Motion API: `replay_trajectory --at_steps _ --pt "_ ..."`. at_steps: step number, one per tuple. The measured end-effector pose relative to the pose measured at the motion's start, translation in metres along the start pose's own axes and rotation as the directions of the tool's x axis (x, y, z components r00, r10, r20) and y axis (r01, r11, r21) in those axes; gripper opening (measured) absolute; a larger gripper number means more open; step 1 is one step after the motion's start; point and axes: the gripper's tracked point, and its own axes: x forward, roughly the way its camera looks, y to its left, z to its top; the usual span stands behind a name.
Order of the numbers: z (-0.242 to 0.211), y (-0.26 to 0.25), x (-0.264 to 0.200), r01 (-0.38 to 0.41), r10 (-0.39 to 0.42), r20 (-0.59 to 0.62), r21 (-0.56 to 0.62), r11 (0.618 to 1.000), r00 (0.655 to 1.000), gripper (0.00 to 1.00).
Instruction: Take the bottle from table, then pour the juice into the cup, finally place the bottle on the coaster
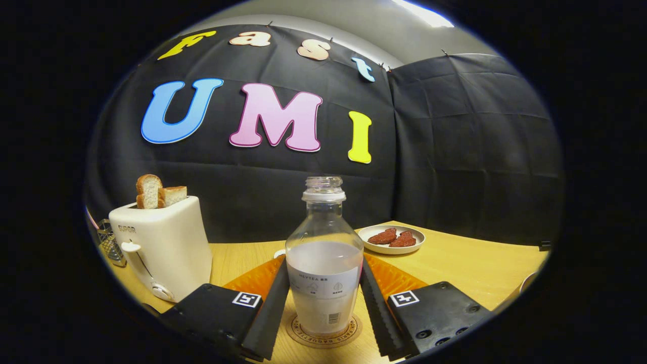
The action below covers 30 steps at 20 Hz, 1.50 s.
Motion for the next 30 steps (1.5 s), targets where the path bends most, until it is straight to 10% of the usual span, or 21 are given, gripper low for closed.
replay_trajectory --at_steps 30 --pt "0.035 0.000 -0.087 -0.137 0.137 -0.015 -0.025 0.990 0.990 0.96"
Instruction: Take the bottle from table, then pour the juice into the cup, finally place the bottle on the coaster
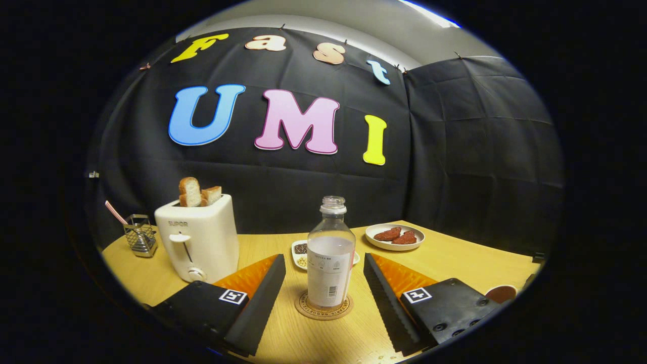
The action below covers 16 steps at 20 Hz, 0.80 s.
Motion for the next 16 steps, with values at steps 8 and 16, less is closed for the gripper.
replay_trajectory --at_steps 8,16 --pt "0.052 -0.012 -0.075 -0.081 0.079 0.024 0.060 0.995 0.997 0.96" --pt "0.117 -0.024 -0.125 -0.220 0.216 0.053 0.087 0.972 0.975 0.95"
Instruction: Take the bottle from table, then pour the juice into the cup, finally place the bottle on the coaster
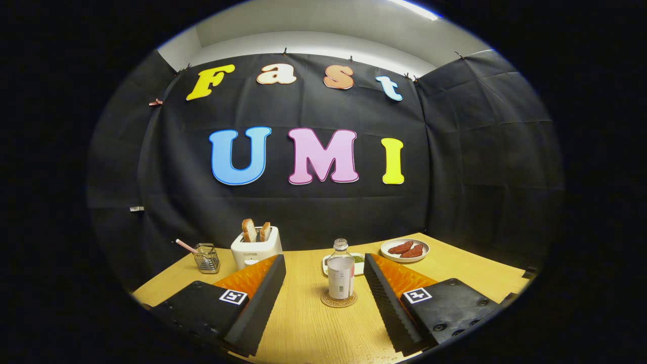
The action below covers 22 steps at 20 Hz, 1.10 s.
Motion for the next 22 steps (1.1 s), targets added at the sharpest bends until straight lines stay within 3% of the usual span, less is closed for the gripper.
replay_trajectory --at_steps 7,13,22 --pt "0.058 -0.022 -0.032 -0.085 0.085 0.026 -0.023 0.996 0.996 0.96" --pt "0.097 -0.035 -0.055 -0.113 0.114 0.026 -0.020 0.993 0.993 0.95" --pt "0.116 -0.026 -0.075 -0.164 0.164 0.016 -0.010 0.986 0.986 0.95"
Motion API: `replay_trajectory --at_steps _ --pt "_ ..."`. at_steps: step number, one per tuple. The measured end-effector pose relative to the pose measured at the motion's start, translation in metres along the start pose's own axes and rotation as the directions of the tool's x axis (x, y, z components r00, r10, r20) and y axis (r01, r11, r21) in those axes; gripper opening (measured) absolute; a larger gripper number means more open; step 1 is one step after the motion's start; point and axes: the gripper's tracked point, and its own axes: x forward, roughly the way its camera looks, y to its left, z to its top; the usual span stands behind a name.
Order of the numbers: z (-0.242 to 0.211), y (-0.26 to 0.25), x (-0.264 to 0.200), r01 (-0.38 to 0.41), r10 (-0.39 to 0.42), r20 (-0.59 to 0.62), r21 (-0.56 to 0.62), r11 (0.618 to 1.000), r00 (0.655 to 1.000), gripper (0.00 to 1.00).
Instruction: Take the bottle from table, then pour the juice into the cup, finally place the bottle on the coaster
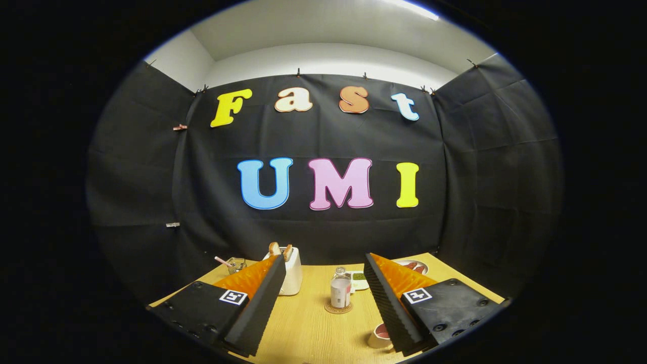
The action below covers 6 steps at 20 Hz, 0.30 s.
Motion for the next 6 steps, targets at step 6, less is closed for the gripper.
replay_trajectory --at_steps 6 --pt "-0.0090 0.0055 0.0013 -0.020 0.021 -0.023 0.024 0.999 1.000 0.96"
